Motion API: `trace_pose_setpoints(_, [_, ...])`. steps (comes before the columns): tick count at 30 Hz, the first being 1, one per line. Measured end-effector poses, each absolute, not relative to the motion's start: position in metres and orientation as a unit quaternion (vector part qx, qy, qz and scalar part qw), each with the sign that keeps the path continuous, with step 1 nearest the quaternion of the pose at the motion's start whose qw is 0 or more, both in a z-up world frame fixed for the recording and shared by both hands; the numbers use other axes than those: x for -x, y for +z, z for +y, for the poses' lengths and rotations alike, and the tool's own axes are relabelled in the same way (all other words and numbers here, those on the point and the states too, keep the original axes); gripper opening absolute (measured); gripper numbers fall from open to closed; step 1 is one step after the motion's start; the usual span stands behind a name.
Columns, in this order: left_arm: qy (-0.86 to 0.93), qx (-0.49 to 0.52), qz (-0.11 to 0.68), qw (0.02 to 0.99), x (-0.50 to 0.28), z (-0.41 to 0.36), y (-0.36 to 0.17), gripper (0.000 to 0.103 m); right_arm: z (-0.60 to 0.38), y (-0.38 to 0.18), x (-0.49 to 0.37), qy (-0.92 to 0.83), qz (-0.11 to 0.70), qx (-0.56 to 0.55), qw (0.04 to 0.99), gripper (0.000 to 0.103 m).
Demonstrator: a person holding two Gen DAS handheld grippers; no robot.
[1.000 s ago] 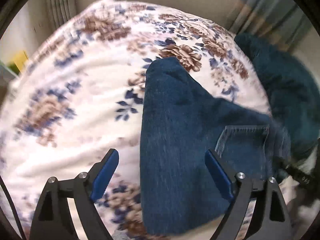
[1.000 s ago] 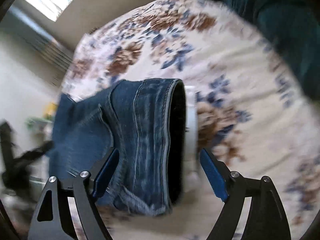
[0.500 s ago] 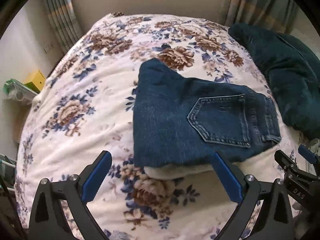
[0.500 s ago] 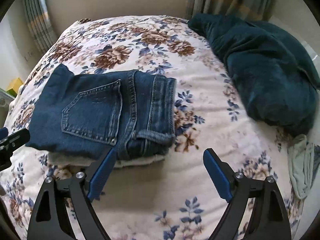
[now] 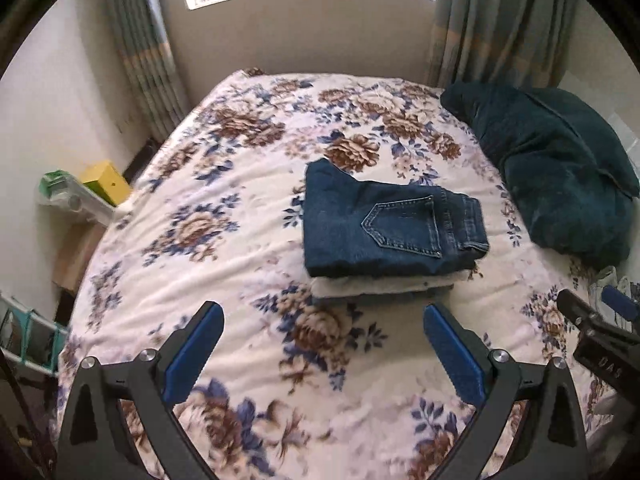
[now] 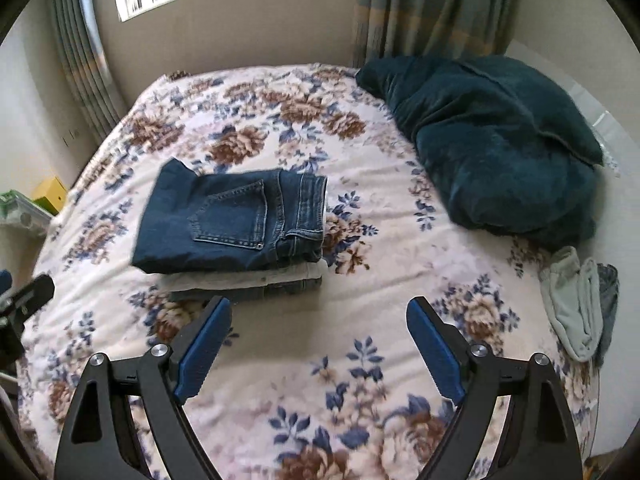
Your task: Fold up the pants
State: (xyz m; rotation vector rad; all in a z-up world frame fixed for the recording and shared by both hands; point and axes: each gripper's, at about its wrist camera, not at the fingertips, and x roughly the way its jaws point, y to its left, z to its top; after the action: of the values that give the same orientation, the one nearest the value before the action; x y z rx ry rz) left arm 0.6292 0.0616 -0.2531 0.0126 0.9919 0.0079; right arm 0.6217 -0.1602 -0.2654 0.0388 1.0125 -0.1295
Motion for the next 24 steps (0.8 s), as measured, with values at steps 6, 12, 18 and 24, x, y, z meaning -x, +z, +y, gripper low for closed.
trace_pose_setpoints(6, [0.005, -0.006, 0.452, 0.892, -0.552, 0.059, -0.189, 0.103, -0.152, -0.188, -0.537, -0.054, 0.456, -0.016, 0.888, 0.091])
trace_pose_setpoints(12, [0.003, -0.008, 0.421, 0.907, -0.479, 0.053, -0.126, 0.103, -0.147, -0.113, -0.446, -0.041, 0.433, -0.027, 0.9, 0.092])
trace_pose_setpoints(18, [-0.001, -0.004, 0.39, 0.921, -0.408, 0.051, -0.069, 0.103, -0.145, -0.043, -0.358, -0.044, 0.404, -0.027, 0.913, 0.092])
trace_pose_setpoints(24, [-0.006, -0.009, 0.375, 0.927, -0.342, 0.05, -0.033, 0.103, -0.141, 0.016, -0.27, -0.048, 0.378, -0.018, 0.924, 0.092])
